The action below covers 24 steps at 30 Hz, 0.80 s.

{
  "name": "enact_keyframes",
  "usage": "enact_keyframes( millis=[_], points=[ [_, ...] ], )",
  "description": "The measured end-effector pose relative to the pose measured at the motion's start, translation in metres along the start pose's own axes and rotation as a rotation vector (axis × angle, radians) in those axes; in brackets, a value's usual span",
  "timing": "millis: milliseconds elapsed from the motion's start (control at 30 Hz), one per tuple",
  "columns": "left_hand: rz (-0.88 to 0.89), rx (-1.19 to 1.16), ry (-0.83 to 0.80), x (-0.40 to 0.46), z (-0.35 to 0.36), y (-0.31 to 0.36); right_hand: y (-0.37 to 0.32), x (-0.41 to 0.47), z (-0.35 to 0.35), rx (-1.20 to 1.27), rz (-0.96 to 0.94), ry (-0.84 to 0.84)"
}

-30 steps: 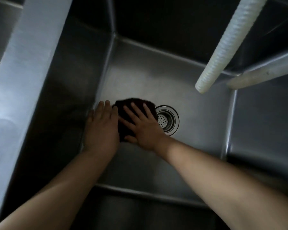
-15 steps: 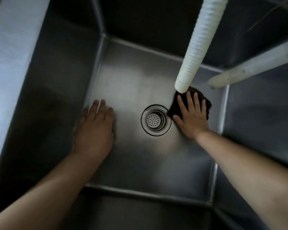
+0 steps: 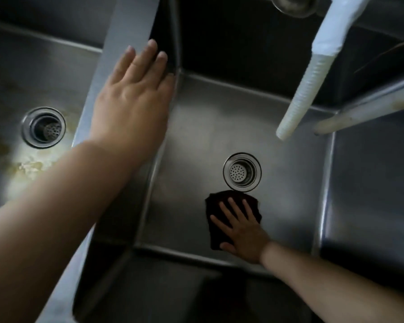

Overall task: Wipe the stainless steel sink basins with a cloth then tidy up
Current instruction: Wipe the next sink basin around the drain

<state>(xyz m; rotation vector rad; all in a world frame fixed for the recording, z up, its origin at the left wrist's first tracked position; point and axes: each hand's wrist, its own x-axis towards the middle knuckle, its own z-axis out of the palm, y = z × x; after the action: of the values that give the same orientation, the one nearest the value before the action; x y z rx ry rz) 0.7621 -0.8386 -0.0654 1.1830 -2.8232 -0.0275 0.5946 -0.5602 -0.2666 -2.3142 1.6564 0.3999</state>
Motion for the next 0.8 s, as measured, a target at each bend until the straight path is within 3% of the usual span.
enact_keyframes(
  millis=[200, 467, 633, 800],
  points=[
    [-0.04, -0.004, -0.095, 0.002, 0.01, -0.016, -0.01, 0.098, -0.029, 0.082, -0.018, 0.06],
    [-0.011, 0.081, -0.082, 0.004, 0.015, -0.017, 0.055, 0.216, -0.059, 0.132, 0.134, 0.127],
    [0.007, 0.133, -0.056, 0.005, 0.017, -0.015, 0.12, 0.235, -0.065, 0.106, 0.316, 0.176],
    [0.013, 0.15, -0.035, 0.004, 0.019, -0.015, 0.179, 0.196, -0.055, 0.134, 0.482, 0.219]
  ],
)
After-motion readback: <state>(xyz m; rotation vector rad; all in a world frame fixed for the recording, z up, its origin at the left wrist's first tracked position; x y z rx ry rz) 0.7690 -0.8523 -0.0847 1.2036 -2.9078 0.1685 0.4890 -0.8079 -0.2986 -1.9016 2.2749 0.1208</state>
